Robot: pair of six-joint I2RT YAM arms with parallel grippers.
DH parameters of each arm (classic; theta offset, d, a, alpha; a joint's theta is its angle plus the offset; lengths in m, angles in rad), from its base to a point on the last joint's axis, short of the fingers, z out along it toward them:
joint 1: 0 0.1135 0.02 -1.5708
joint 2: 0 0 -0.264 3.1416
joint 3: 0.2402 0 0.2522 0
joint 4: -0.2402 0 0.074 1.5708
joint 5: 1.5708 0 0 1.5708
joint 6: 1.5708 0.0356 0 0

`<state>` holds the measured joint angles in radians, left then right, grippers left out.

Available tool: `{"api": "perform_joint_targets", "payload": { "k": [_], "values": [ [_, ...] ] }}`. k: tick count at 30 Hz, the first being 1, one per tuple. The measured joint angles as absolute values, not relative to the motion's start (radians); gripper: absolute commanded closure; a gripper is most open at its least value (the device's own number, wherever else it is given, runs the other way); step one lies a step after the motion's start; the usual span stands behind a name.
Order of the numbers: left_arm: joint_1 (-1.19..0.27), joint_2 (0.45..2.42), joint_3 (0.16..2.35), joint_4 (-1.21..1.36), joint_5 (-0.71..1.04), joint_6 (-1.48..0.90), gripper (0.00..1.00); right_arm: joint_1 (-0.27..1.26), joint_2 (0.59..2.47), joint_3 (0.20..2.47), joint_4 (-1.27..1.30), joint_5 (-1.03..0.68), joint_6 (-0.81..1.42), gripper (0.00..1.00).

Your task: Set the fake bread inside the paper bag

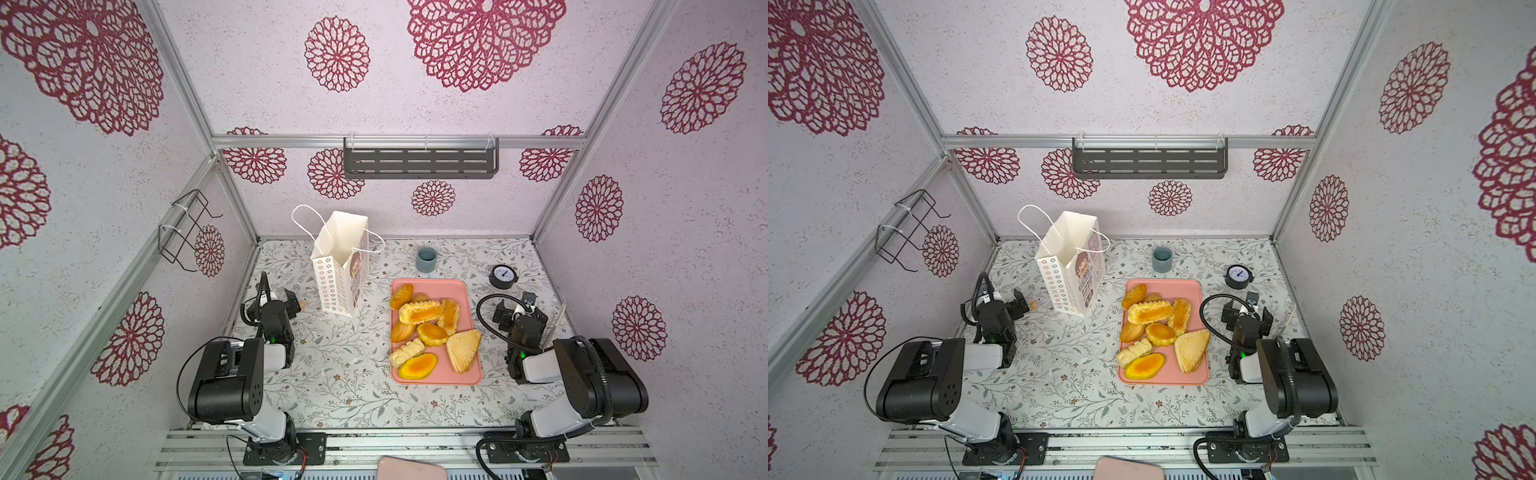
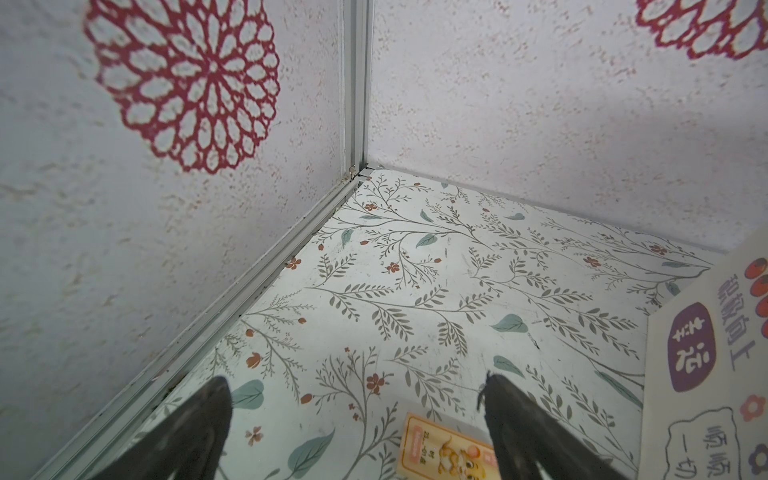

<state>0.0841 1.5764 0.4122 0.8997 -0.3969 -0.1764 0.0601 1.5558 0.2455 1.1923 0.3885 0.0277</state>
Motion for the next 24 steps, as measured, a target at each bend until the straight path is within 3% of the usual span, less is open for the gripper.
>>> {"api": "perform_joint_targets", "payload": {
  "k": [13, 18, 24],
  "values": [
    [0.084, 1.566, 0.412, 0.889, -0.403, -0.178, 0.03, 0.06, 1.554, 0.244, 1.192, 0.389, 0.028, 0.01],
    [0.086, 1.393, 0.48, 0.629, -0.466, -0.224, 0.03, 0.075, 1.482, 0.189, 1.199, 0.399, 0.025, 0.01],
    [0.087, 1.092, 0.609, 0.32, -0.514, -0.381, 0.03, 0.094, 1.217, 0.303, 0.848, 0.479, 0.088, 0.01]
  ]
}}
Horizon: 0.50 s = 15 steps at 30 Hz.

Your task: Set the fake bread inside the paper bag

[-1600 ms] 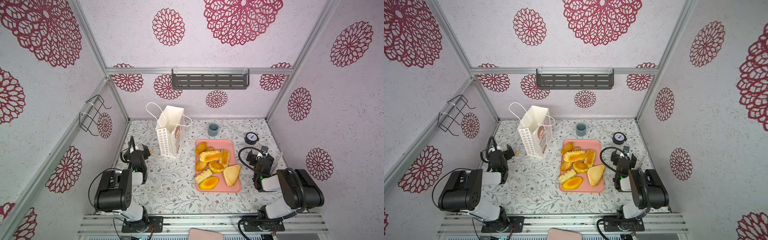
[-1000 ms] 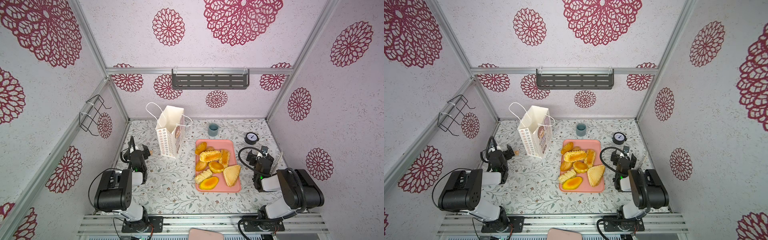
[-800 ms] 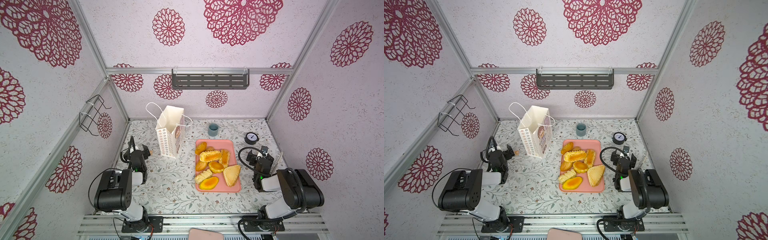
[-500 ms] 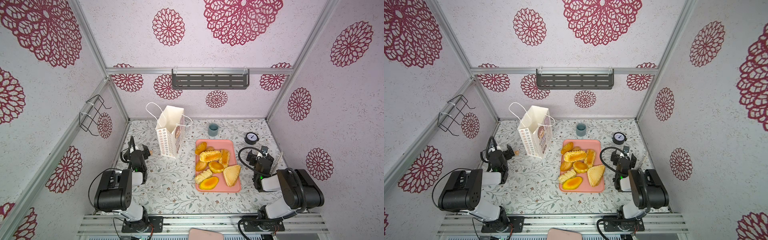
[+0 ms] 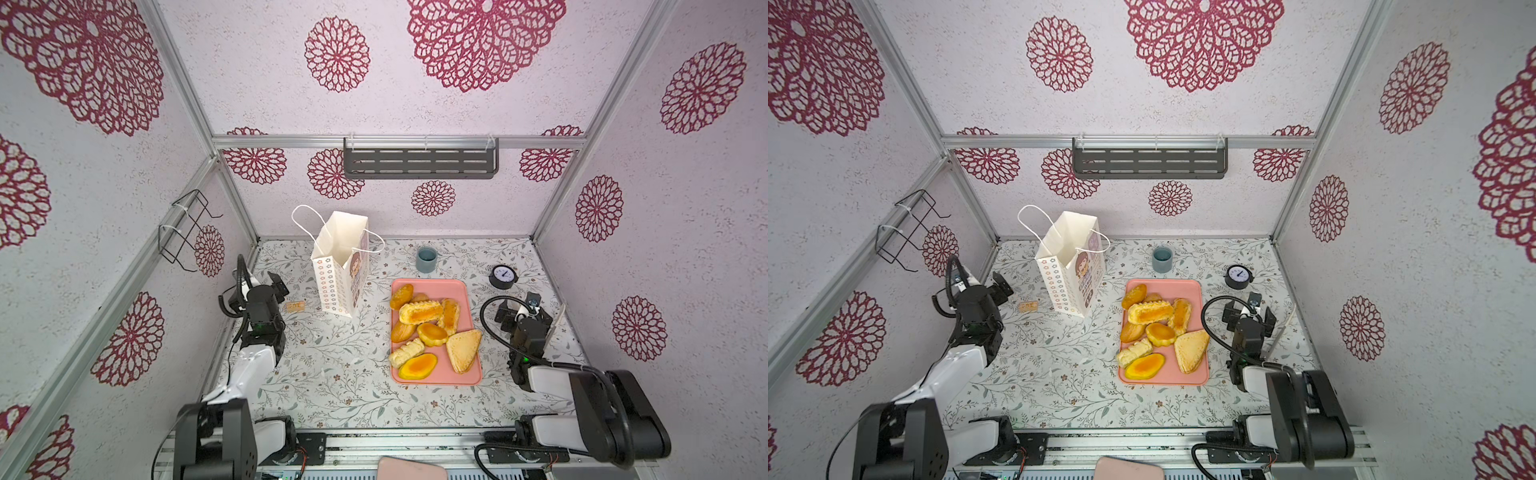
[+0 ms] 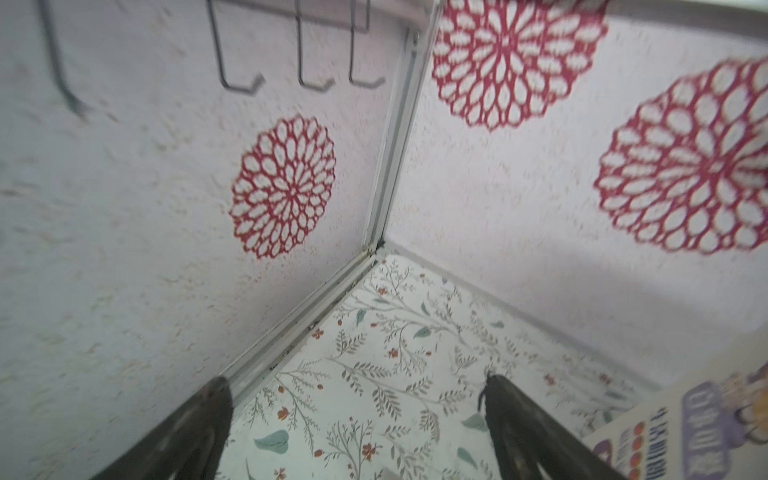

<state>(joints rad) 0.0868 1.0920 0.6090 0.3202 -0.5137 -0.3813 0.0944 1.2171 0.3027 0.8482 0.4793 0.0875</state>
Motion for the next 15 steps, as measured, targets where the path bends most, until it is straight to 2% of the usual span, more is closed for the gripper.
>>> {"api": "perform_joint_targets", "payload": {
  "k": [4, 7, 8, 10, 13, 15],
  "values": [
    [0.096, 0.95, 0.712, 0.045, -0.527, -0.542, 0.03, 0.088, 1.124, 0.499, 0.475, 0.525, 0.257, 0.02],
    [0.103, 0.887, 0.786, -0.124, -0.467, -0.62, 0.03, 0.065, 1.11, 0.62, 0.228, 0.449, 0.346, 0.26],
    [0.103, 0.872, 0.813, -0.184, -0.434, -0.64, 0.03, 0.057, 1.111, 0.653, 0.152, 0.408, 0.371, 0.29],
    [0.104, 0.857, 0.856, -0.273, -0.362, -0.66, 0.03, 0.047, 1.111, 0.694, 0.024, 0.338, 0.405, 0.27],
    [0.097, 0.858, 0.909, -0.387, -0.237, -0.67, 0.02, 0.035, 1.105, 0.723, -0.133, 0.26, 0.447, 0.1],
    [0.07, 0.86, 0.924, -0.443, -0.176, -0.675, 0.01, 0.019, 1.088, 0.723, -0.214, 0.213, 0.467, 0.03]
  ]
}}
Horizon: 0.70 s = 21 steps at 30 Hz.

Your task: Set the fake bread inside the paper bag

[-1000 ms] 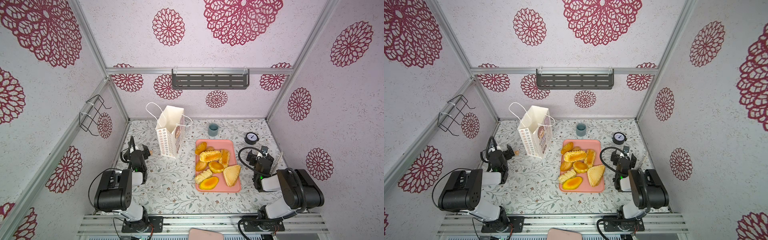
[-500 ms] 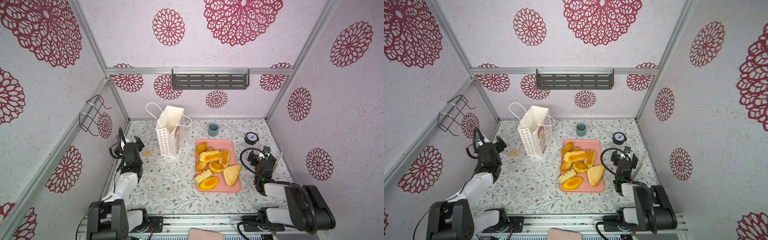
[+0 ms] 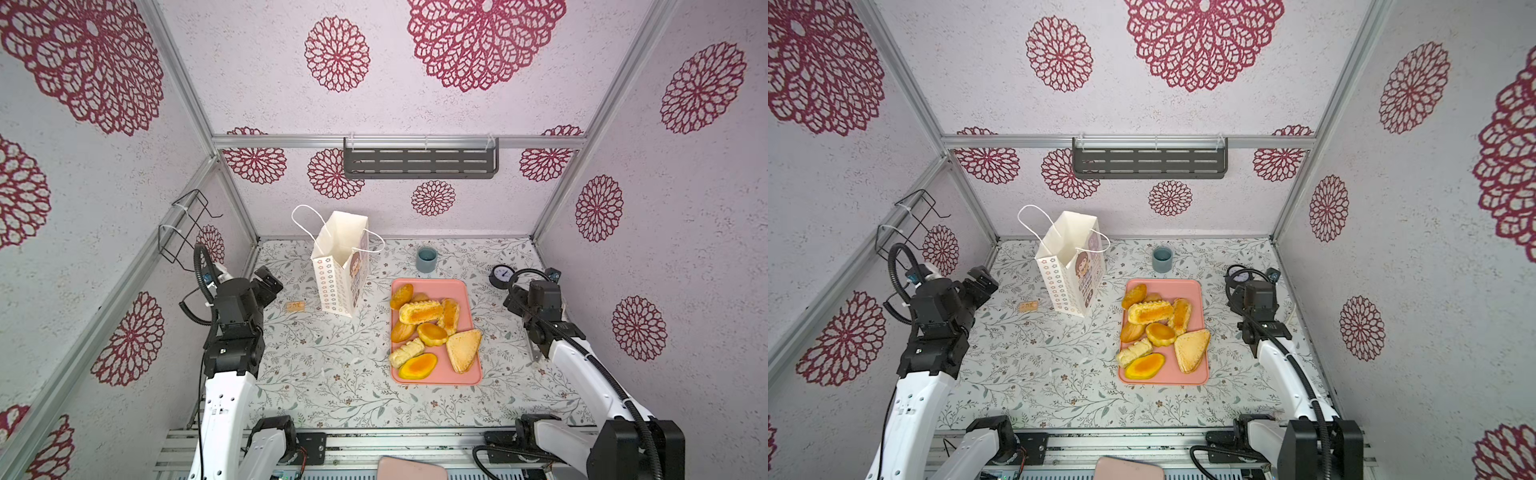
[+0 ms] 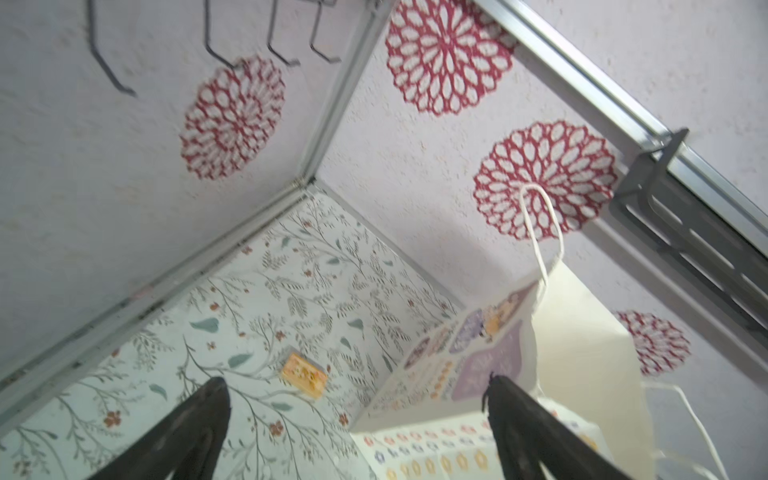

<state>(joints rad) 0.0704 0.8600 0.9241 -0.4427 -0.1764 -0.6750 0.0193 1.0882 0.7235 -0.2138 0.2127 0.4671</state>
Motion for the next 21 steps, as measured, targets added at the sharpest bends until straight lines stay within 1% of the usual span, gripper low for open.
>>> {"api": "perform_joint_targets", "payload": {
  "k": [1, 4, 7, 10, 16, 21],
  "values": [
    [0.036, 0.859, 0.926, -0.47, -0.161, -0.675, 0.0, 0.001, 1.075, 0.723, -0.252, 0.184, 0.476, 0.01],
    [-0.121, 0.86, 0.921, -0.515, -0.145, -0.684, 0.0, -0.068, 1.038, 0.723, -0.327, 0.136, 0.5, 0.01],
    [-0.303, 0.867, 0.891, -0.505, -0.154, -0.709, 0.01, -0.118, 1.029, 0.723, -0.376, 0.121, 0.516, 0.01],
    [-0.422, 0.897, 0.841, -0.457, -0.167, -0.741, 0.01, -0.146, 1.049, 0.723, -0.421, 0.115, 0.525, 0.01],
    [-0.549, 1.005, 0.812, -0.38, -0.196, -0.769, 0.01, -0.179, 1.099, 0.723, -0.479, 0.11, 0.525, 0.01],
    [-0.574, 1.046, 0.806, -0.321, -0.185, -0.776, 0.03, -0.184, 1.157, 0.723, -0.493, 0.112, 0.525, 0.03]
  ]
}}
